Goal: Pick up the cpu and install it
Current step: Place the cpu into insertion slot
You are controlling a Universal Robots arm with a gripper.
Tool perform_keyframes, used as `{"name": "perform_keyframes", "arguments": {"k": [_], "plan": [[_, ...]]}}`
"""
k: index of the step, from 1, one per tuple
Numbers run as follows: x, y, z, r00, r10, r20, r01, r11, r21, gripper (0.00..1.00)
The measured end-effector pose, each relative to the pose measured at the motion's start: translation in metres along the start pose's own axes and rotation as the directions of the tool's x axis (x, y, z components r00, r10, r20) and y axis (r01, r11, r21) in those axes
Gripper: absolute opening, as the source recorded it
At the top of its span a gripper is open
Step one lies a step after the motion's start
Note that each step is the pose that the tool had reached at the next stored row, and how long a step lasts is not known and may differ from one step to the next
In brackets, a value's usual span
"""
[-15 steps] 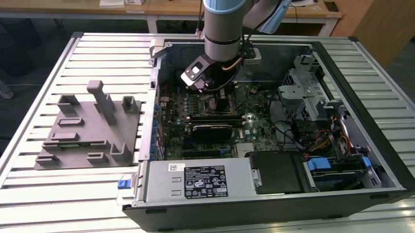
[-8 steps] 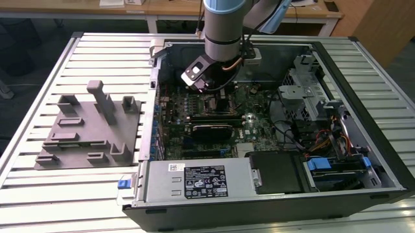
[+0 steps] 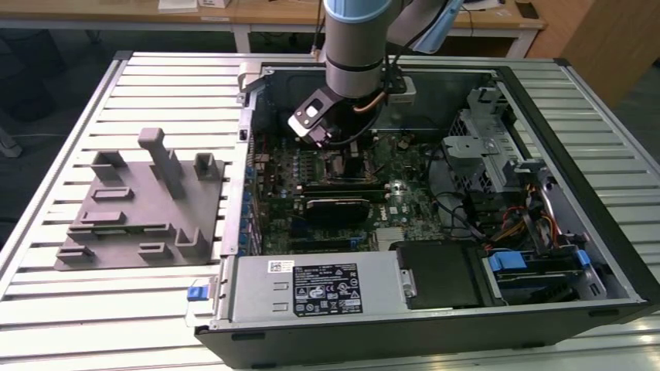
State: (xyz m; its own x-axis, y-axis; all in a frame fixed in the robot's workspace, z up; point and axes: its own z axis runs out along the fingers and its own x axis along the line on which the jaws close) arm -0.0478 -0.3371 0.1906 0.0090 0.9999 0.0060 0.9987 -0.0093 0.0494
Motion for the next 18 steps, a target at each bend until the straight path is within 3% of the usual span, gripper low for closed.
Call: {"name": "perform_keyframes", "arguments": {"k": [7, 8, 12, 18], "plan": [[0.0002, 0.0001, 0.0004, 1.0000, 0.000, -0.0012, 0.000, 1.0000, -0.0006, 0.55], [0.0001, 0.0001, 0.0003, 1.0000, 0.000, -0.0010, 0.000, 1.0000, -0.0004, 0.62], [0.0001, 0.0001, -0.0002, 1.0000, 0.000, -0.0004, 0.000, 1.0000, 0.0000, 0.62], [0.0001, 0.0005, -0.0093, 1.0000, 0.000, -0.0010, 0.000, 1.0000, -0.0004, 0.62]]}}
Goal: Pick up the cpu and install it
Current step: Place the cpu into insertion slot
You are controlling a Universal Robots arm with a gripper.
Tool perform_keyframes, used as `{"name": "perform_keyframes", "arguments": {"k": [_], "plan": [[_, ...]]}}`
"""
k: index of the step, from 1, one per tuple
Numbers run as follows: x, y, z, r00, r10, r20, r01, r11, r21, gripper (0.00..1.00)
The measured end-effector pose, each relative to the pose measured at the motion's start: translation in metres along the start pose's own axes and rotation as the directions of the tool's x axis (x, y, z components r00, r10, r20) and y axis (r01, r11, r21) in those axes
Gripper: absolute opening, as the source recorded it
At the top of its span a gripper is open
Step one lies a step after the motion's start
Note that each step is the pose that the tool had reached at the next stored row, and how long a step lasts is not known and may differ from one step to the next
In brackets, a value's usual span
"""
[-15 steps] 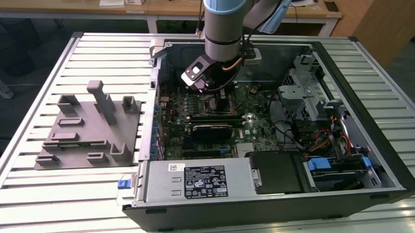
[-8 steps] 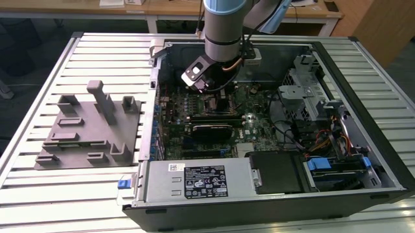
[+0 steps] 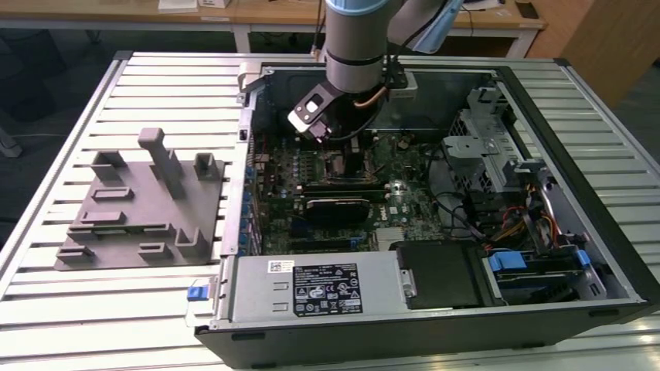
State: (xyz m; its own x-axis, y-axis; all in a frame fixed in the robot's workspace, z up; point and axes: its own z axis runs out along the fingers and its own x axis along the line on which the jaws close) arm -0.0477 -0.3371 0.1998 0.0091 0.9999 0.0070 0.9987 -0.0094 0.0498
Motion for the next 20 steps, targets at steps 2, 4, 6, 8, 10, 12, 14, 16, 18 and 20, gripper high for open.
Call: {"name": "perform_keyframes", "arguments": {"k": [2, 4, 6, 8, 10, 12, 14, 16, 18, 20], "plan": [[0.0000, 0.0003, -0.0057, 1.0000, 0.000, 0.0000, 0.000, 1.0000, -0.0001, 0.62], [0.0001, 0.0006, -0.0120, 1.0000, 0.000, -0.0006, 0.000, 1.0000, -0.0006, 0.62], [0.0001, 0.0010, -0.0190, 1.0000, 0.000, -0.0006, 0.000, 1.0000, -0.0009, 0.62], [0.0002, 0.0013, -0.0258, 1.0000, 0.000, -0.0008, 0.000, 1.0000, -0.0016, 0.62], [0.0002, 0.0016, -0.0318, 1.0000, 0.000, -0.0008, 0.000, 1.0000, -0.0022, 0.62], [0.0003, 0.0019, -0.0367, 1.0000, 0.000, -0.0009, 0.000, 1.0000, -0.0030, 0.62], [0.0003, 0.0019, -0.0381, 1.0000, 0.000, -0.0010, 0.000, 1.0000, -0.0035, 0.62], [0.0003, 0.0019, -0.0381, 1.0000, 0.000, -0.0010, 0.000, 1.0000, -0.0036, 0.62], [0.0003, 0.0019, -0.0381, 1.0000, 0.000, -0.0009, 0.000, 1.0000, -0.0035, 0.62], [0.0003, 0.0019, -0.0382, 1.0000, 0.000, -0.0007, 0.000, 1.0000, -0.0035, 0.62]]}}
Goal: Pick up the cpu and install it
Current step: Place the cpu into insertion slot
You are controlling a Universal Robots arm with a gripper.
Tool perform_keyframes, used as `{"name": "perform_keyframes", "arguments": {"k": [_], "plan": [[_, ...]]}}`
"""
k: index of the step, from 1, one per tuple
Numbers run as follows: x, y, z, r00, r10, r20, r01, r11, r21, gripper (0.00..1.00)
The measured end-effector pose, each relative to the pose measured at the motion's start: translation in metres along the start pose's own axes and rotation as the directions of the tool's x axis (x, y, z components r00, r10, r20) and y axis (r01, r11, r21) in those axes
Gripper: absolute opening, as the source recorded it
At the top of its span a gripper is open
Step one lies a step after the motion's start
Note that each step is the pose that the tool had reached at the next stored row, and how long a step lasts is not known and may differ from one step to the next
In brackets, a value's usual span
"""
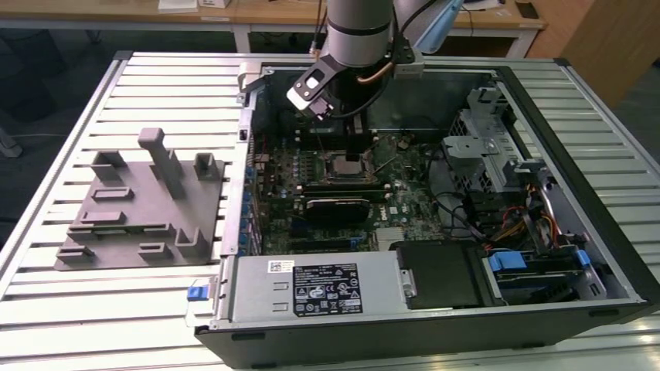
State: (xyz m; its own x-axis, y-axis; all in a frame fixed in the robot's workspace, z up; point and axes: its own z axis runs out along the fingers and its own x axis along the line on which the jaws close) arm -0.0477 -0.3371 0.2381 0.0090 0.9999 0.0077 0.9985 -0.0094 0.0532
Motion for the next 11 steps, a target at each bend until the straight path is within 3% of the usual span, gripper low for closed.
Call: {"name": "perform_keyframes", "arguments": {"k": [3, 5, 6, 8, 9, 11], "plan": [[0.0000, 0.0000, 0.0000, 1.0000, 0.000, 0.0001, 0.000, 1.0000, -0.0001, 0.53], [0.0000, 0.0000, 0.0000, 1.0000, 0.000, 0.0001, 0.000, 1.0000, 0.0000, 0.42], [0.0000, 0.0000, 0.0000, 1.0000, 0.000, 0.0001, 0.000, 1.0000, 0.0000, 0.42], [0.0000, 0.0000, 0.0000, 1.0000, 0.000, 0.0002, 0.000, 1.0000, -0.0001, 0.30], [0.0000, 0.0000, 0.0000, 1.0000, 0.000, 0.0002, 0.000, 1.0000, 0.0000, 0.30], [0.0000, 0.0000, 0.0000, 1.0000, 0.000, 0.0003, 0.000, 1.0000, 0.0000, 0.18]]}}
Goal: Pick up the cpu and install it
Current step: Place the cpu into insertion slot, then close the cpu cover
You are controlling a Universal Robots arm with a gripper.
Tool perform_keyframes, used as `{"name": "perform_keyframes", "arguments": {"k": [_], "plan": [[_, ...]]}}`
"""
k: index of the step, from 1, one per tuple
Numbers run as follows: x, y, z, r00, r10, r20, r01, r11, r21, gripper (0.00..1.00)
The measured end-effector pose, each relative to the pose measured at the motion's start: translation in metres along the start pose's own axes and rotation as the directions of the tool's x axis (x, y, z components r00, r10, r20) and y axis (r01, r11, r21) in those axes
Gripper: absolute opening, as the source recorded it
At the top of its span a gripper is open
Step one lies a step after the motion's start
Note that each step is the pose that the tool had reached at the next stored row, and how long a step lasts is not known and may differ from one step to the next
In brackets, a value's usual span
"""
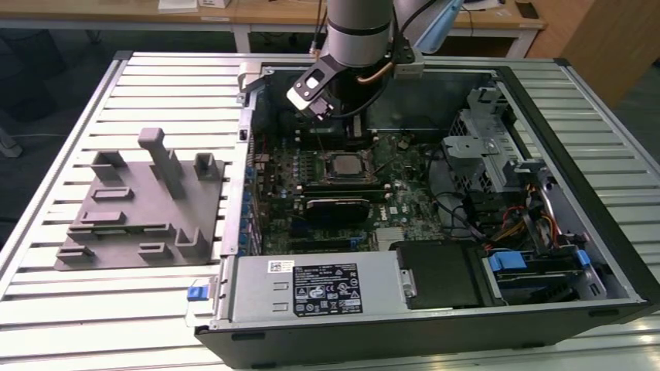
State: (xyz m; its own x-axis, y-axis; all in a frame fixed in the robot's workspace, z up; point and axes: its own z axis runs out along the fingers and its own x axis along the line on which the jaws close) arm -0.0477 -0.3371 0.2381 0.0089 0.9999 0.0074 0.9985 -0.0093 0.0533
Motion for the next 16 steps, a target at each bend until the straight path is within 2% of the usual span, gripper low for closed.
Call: {"name": "perform_keyframes", "arguments": {"k": [1, 3, 16], "plan": [[0.0000, 0.0000, 0.0000, 1.0000, 0.000, 0.0000, 0.000, 1.0000, 0.0000, 0.18], [0.0000, 0.0000, 0.0000, 1.0000, 0.000, 0.0000, 0.000, 1.0000, 0.0000, 0.11], [0.0000, 0.0000, 0.0000, 1.0000, 0.000, 0.0008, 0.000, 1.0000, 0.0000, 0.11]]}}
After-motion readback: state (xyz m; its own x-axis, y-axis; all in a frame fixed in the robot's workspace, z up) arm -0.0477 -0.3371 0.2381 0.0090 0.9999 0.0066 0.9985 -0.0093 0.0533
